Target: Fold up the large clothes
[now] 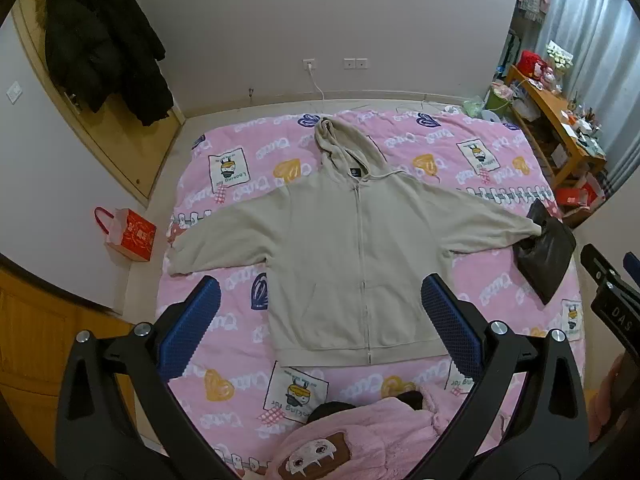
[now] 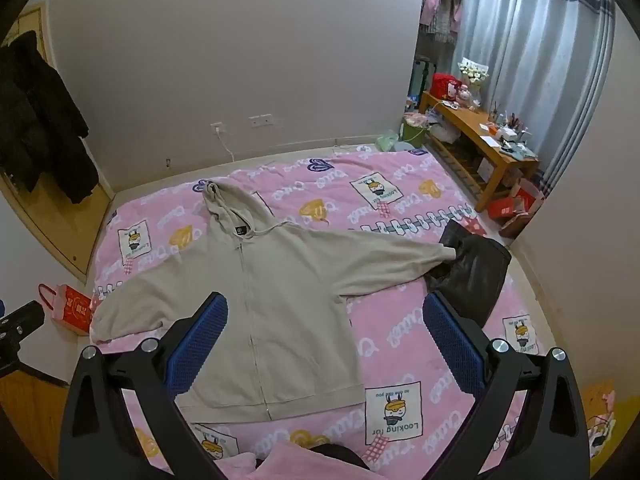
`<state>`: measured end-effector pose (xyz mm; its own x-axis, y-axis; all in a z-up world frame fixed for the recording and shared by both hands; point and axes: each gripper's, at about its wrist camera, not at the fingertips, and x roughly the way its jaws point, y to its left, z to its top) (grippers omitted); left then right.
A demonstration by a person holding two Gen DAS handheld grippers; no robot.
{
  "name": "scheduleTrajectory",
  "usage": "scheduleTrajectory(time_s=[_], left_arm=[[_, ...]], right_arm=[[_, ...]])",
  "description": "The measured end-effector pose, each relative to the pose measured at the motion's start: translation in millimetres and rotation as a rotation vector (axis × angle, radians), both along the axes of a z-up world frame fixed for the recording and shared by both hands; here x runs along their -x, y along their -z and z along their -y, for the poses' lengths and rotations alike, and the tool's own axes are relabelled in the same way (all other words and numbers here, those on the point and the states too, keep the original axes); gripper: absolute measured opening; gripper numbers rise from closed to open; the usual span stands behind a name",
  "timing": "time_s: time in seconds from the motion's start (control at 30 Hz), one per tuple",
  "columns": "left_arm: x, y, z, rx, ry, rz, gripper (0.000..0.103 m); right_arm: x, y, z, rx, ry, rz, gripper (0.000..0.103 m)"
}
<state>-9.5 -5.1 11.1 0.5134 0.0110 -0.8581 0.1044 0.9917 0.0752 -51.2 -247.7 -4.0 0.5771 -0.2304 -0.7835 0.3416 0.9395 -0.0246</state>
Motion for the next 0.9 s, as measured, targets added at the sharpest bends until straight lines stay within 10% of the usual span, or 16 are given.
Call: scheduleTrajectory(time_s=[0.9], left_arm=[[-23, -8, -5, 0.029, 0.002, -0.008, 0.098]], right_arm=[[-11, -4, 9, 0.040, 0.032, 0.026, 0.095]])
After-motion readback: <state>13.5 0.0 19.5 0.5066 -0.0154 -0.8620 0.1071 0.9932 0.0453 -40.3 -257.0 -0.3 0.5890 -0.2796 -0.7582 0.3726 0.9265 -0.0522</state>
